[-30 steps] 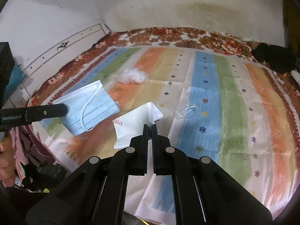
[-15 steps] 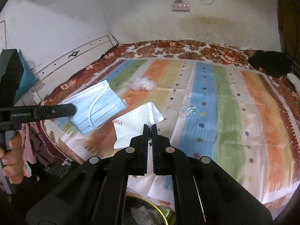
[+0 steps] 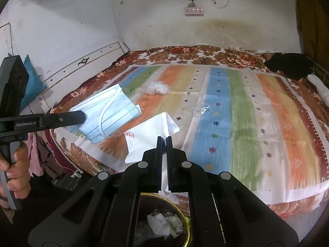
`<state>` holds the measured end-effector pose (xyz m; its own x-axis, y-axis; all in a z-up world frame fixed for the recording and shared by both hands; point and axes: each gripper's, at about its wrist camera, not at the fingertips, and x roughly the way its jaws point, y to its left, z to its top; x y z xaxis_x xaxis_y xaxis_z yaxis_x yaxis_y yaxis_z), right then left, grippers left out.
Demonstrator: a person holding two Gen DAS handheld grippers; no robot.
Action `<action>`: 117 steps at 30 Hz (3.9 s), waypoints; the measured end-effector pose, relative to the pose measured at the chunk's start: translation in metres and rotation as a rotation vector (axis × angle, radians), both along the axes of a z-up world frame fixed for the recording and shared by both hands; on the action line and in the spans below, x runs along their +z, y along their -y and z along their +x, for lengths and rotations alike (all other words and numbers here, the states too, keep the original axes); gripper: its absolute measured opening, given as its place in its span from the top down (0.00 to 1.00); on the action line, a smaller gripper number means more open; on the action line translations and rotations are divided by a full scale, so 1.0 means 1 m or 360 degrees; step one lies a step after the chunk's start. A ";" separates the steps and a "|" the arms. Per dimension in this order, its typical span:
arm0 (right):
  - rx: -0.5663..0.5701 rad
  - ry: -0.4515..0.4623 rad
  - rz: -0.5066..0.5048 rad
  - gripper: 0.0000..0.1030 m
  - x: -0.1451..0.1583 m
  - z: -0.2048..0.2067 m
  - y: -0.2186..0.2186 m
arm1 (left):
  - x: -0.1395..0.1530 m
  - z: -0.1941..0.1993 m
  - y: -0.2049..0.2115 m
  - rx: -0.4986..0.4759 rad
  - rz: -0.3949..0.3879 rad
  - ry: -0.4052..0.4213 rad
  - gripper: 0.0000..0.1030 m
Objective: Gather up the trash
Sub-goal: 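Carry the face mask and white paper packet over the bin with both tools, then open both tools to drop the mask and paper packet into the bin, then move both open tools over the clear plastic bag and clear cup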
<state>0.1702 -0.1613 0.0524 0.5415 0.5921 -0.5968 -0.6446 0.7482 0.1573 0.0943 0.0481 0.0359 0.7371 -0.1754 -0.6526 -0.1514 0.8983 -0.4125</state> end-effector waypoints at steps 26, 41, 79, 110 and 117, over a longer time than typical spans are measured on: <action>0.0038 -0.0044 0.0063 0.97 -0.018 -0.075 0.035 | -0.017 -0.060 0.039 -0.0033 0.0072 0.0076 0.96; 0.0075 -0.0156 0.0012 0.97 -0.043 -0.108 0.038 | -0.042 -0.084 0.054 -0.0026 0.0103 0.0003 0.96; -0.0062 -0.0776 -0.0338 0.96 -0.159 -0.105 0.010 | -0.166 -0.058 0.066 0.0033 -0.0088 -0.0754 0.88; -0.0125 -0.0333 -0.0069 0.64 -0.081 -0.051 0.007 | -0.045 -0.024 0.020 0.0225 0.0380 -0.0242 0.33; -0.0120 -0.0341 -0.0016 0.58 -0.074 -0.022 -0.004 | -0.034 0.000 0.004 0.0234 0.0378 -0.0228 0.28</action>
